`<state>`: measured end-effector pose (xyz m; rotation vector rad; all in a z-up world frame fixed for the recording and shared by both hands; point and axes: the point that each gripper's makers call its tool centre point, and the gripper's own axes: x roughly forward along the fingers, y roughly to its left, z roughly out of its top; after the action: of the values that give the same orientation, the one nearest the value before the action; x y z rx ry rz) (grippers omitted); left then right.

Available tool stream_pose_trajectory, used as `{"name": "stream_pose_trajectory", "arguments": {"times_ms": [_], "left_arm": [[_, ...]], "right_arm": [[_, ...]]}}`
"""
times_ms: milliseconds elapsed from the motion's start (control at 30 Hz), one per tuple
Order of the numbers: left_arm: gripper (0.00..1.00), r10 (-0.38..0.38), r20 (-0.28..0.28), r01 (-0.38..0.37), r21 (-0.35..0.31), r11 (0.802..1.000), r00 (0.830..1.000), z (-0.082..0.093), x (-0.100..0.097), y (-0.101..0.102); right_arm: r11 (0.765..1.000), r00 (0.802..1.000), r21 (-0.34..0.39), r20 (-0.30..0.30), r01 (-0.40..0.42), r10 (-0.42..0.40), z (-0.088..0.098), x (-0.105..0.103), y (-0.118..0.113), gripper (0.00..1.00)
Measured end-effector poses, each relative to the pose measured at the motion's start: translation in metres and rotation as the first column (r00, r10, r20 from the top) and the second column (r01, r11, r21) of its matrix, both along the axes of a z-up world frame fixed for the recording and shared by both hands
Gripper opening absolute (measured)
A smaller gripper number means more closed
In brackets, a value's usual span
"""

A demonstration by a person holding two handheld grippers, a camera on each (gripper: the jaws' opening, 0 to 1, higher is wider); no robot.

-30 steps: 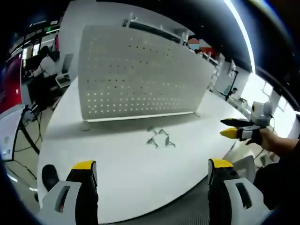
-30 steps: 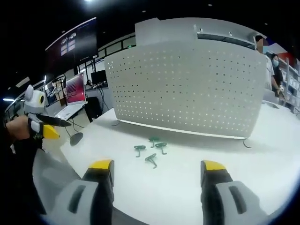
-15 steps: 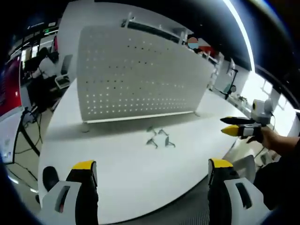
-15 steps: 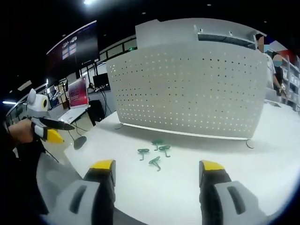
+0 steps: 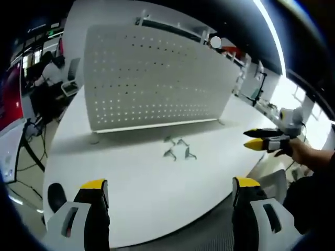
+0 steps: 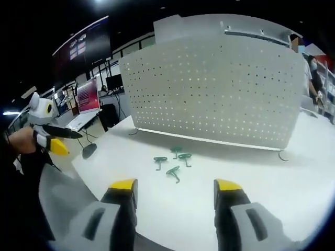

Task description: Insert the hook assembly into the mounting plate slot until the hook locks in place.

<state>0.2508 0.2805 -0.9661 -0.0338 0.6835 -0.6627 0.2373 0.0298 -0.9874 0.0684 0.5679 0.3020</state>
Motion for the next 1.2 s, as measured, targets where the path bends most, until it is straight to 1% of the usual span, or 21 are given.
{"name": "stream_pose_trajectory", "arguments": {"times_ms": [100,267,333,400,467,567,633,733,767,833,900,967,1000,1033,1067,1200], "left_arm": [[1.00,-0.018,0.003,0.018,0.013,1.000,1.000,0.001,-0.002,-0.005],[1.00,-0.027,-0.004,0.027,0.020,0.999,1.000,-0.001,-0.004,-0.006],[1.00,-0.030,-0.008,0.030,0.025,0.999,1.000,-0.002,-0.005,-0.005],[1.00,-0.040,-0.005,0.040,0.023,0.999,0.999,-0.001,-0.006,-0.007],[1.00,-0.045,0.002,0.045,0.042,0.998,0.999,0.000,-0.006,-0.006],[1.00,-0.048,0.002,0.048,0.051,0.998,0.999,-0.002,-0.005,-0.005],[1.00,-0.046,-0.008,0.046,0.034,0.998,0.999,-0.004,-0.006,-0.005],[1.00,-0.050,-0.031,0.051,0.045,0.998,0.998,-0.011,-0.009,-0.003],[1.00,-0.054,-0.032,0.055,0.048,0.997,0.998,-0.011,-0.010,-0.003],[1.00,-0.061,-0.033,0.062,0.050,0.997,0.998,-0.011,-0.011,-0.003],[1.00,-0.060,-0.029,0.062,0.055,0.997,0.998,-0.011,-0.010,-0.002],[1.00,-0.049,-0.025,0.051,0.071,0.996,0.998,-0.014,-0.008,0.004],[1.00,-0.048,-0.035,0.050,0.079,0.996,0.998,-0.016,-0.008,0.006],[1.00,-0.047,-0.041,0.050,0.084,0.995,0.998,-0.018,-0.009,0.009],[1.00,-0.045,-0.040,0.049,0.085,0.995,0.998,-0.018,-0.009,0.010],[1.00,-0.036,-0.036,0.040,0.097,0.994,0.999,-0.017,-0.010,0.015]], "right_arm": [[1.000,1.000,0.002,-0.005,-0.009,0.009,-0.006,0.004,0.004,0.48],[0.997,0.997,-0.039,-0.016,-0.073,0.072,-0.017,0.012,0.015,0.46],[0.995,0.995,-0.043,-0.027,-0.094,0.093,-0.023,0.016,0.019,0.45],[0.992,0.993,-0.063,-0.040,-0.111,0.109,-0.029,0.022,0.022,0.43],[0.988,0.990,-0.080,-0.060,-0.132,0.127,-0.035,0.025,0.024,0.41],[0.985,0.985,-0.068,-0.086,-0.157,0.151,-0.045,0.032,0.030,0.39],[0.978,0.980,-0.091,-0.090,-0.187,0.179,-0.050,0.040,0.036,0.36],[0.967,0.974,-0.131,-0.093,-0.219,0.208,-0.057,0.049,0.040,0.33],[0.963,0.971,-0.139,-0.098,-0.229,0.217,-0.060,0.052,0.042,0.31],[0.955,0.967,-0.174,-0.127,-0.240,0.220,-0.068,0.058,0.041,0.28],[0.953,0.967,-0.178,-0.119,-0.246,0.227,-0.072,0.066,0.044,0.26],[0.940,0.960,-0.212,-0.142,-0.266,0.240,-0.081,0.072,0.043,0.23],[0.937,0.957,-0.216,-0.158,-0.275,0.244,-0.086,0.074,0.044,0.22],[0.935,0.955,-0.216,-0.157,-0.282,0.252,-0.089,0.077,0.047,0.21],[0.933,0.954,-0.218,-0.156,-0.285,0.255,-0.090,0.078,0.047,0.19],[0.925,0.947,-0.226,-0.174,-0.306,0.271,-0.104,0.088,0.051,0.16]]}}
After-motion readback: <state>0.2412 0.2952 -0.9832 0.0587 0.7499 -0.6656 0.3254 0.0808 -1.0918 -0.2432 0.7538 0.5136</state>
